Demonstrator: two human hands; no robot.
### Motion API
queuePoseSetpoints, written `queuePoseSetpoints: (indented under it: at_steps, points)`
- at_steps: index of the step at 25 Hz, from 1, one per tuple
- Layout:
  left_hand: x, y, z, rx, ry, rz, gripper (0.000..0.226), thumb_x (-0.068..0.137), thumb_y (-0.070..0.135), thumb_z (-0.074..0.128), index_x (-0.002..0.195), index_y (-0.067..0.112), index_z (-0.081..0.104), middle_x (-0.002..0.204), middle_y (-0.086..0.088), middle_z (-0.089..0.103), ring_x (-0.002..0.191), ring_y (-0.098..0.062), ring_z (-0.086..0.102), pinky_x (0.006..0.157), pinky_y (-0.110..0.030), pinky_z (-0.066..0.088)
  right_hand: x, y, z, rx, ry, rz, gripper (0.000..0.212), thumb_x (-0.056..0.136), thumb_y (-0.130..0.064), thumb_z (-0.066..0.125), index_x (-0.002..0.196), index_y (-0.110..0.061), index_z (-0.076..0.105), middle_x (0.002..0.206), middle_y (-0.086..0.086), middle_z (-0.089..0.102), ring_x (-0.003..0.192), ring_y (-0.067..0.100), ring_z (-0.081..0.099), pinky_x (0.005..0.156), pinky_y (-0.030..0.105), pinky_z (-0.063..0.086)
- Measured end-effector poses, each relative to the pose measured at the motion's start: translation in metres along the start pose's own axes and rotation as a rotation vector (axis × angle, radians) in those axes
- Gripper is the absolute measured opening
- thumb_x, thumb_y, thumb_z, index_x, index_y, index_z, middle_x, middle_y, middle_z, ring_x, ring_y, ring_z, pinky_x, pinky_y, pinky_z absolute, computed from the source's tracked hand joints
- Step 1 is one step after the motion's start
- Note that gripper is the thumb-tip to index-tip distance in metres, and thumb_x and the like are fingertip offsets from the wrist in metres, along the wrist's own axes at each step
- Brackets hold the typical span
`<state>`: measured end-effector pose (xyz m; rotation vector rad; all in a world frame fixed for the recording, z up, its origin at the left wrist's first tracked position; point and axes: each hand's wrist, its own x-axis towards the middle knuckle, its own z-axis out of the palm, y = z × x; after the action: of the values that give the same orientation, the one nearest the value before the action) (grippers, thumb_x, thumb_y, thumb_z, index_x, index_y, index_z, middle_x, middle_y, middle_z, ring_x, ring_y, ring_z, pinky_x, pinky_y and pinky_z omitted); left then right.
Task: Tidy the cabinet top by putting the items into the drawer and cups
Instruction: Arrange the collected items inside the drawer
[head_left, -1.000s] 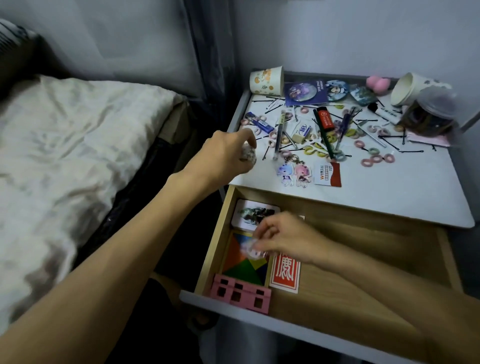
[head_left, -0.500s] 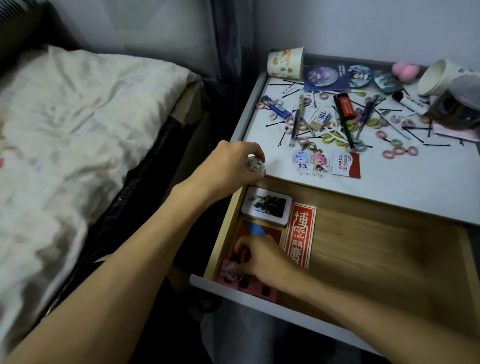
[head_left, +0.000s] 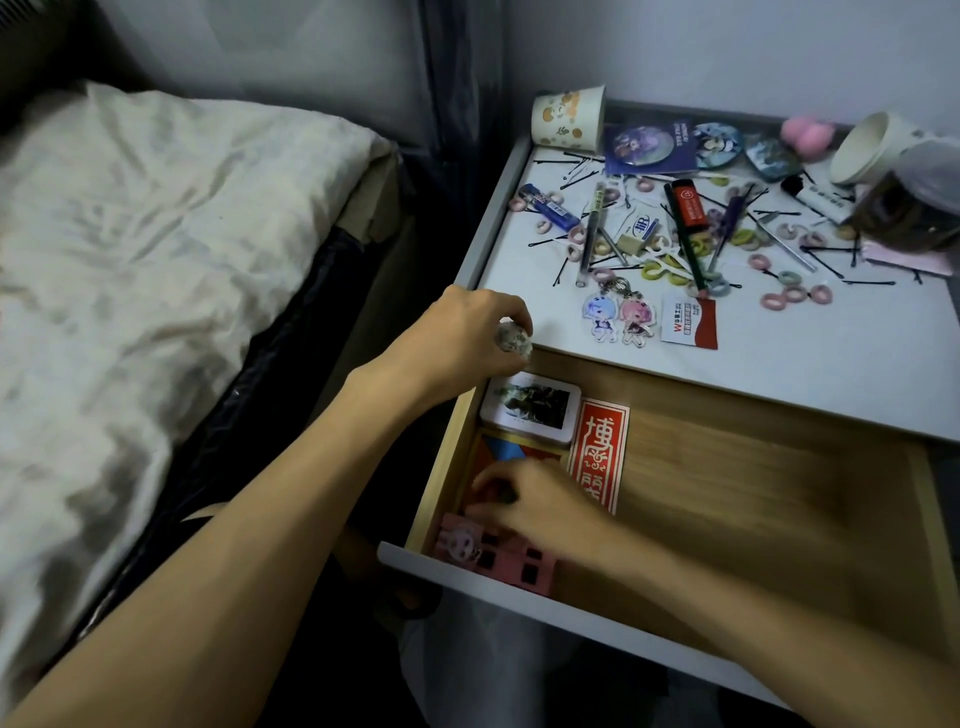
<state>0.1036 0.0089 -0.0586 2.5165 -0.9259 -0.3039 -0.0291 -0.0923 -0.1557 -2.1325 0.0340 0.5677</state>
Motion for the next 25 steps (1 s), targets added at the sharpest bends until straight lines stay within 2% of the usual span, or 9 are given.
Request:
queuePoseSetpoints:
  at_steps: [2,5,9,12,15,17,19,22,25]
  points:
    - [-0.004,-0.001,0.003,0.019,-0.016,0.025,0.029,0.083,0.028,0.074,0.111,0.022,0.066,0.098,-0.002,0.068,0.087,-0.014,0.065,0.075,-0.031,0.057,-0.004,0.001,-0.028,0.159,0.11,0.046,0.02,0.095,-0.021,0.058,0.115,-0.015,0.063,0.099,0.003,0.069,0.06,0.003,0.063,0.055,0.016,0.05]
    - [-0.011,0.003,0.016,0.069,-0.059,0.095,0.038,0.084,0.032,0.071,0.118,0.021,0.057,0.101,-0.005,0.068,0.089,-0.019,0.066,0.073,-0.035,0.058,-0.013,0.001,-0.07,0.548,0.314,0.096,0.023,0.102,-0.021,0.045,0.107,-0.007,0.062,0.089,0.013,0.067,0.062,0.014,0.063,0.057,0.023,0.051]
    - [-0.019,0.021,0.038,0.129,-0.08,0.246,0.056,0.08,0.033,0.074,0.125,0.017,0.044,0.108,-0.009,0.066,0.098,-0.028,0.063,0.072,-0.035,0.05,-0.015,-0.004,-0.078,0.694,0.279,0.077,0.018,0.097,-0.027,0.056,0.101,-0.014,0.067,0.093,0.012,0.073,0.079,0.022,0.07,0.072,0.034,0.055]
    - [-0.024,0.026,0.037,0.115,-0.108,0.311,0.061,0.079,0.03,0.076,0.126,0.016,0.041,0.112,-0.012,0.065,0.1,-0.03,0.064,0.077,-0.042,0.055,-0.013,-0.007,-0.073,0.754,0.272,0.104,0.021,0.089,-0.022,0.067,0.104,-0.008,0.068,0.094,0.013,0.074,0.087,0.022,0.071,0.079,0.037,0.056]
    - [-0.028,0.026,0.036,0.205,-0.166,0.325,0.059,0.083,0.037,0.072,0.129,0.017,0.042,0.114,-0.009,0.065,0.1,-0.028,0.064,0.076,-0.037,0.053,-0.017,-0.004,-0.075,0.671,0.248,0.151,0.019,0.086,-0.017,0.07,0.102,-0.008,0.068,0.088,0.008,0.075,0.081,0.016,0.069,0.071,0.029,0.053]
    - [-0.027,0.017,0.034,0.332,-0.22,0.185,0.056,0.083,0.049,0.067,0.127,0.022,0.045,0.116,-0.003,0.064,0.1,-0.024,0.063,0.07,-0.031,0.046,-0.02,0.004,-0.074,0.52,0.208,0.159,0.021,0.083,-0.017,0.074,0.102,-0.011,0.067,0.088,0.003,0.075,0.079,0.012,0.068,0.07,0.024,0.05]
    - [-0.025,0.006,0.03,0.429,-0.193,-0.034,0.046,0.087,0.049,0.063,0.12,0.021,0.048,0.113,-0.004,0.063,0.095,-0.025,0.062,0.069,-0.033,0.046,-0.023,0.011,-0.065,0.35,0.109,0.15,0.029,0.079,-0.016,0.077,0.105,-0.013,0.063,0.095,0.003,0.072,0.084,0.012,0.068,0.074,0.024,0.052]
    - [-0.021,-0.002,0.027,0.276,-0.143,-0.291,0.026,0.093,0.035,0.055,0.11,0.015,0.052,0.102,-0.008,0.06,0.092,-0.031,0.061,0.071,-0.036,0.047,-0.027,0.019,-0.037,0.05,-0.088,0.079,0.036,0.077,-0.019,0.08,0.108,-0.019,0.062,0.1,-0.004,0.067,0.088,0.007,0.065,0.074,0.02,0.053]
    - [-0.016,-0.001,0.03,0.142,-0.214,-0.38,0.023,0.091,0.03,0.056,0.103,0.011,0.059,0.089,-0.006,0.056,0.089,-0.03,0.061,0.07,-0.034,0.047,-0.025,0.018,-0.016,-0.139,-0.148,0.01,0.037,0.077,-0.03,0.079,0.109,-0.02,0.063,0.104,-0.005,0.066,0.091,0.006,0.064,0.08,0.026,0.056]
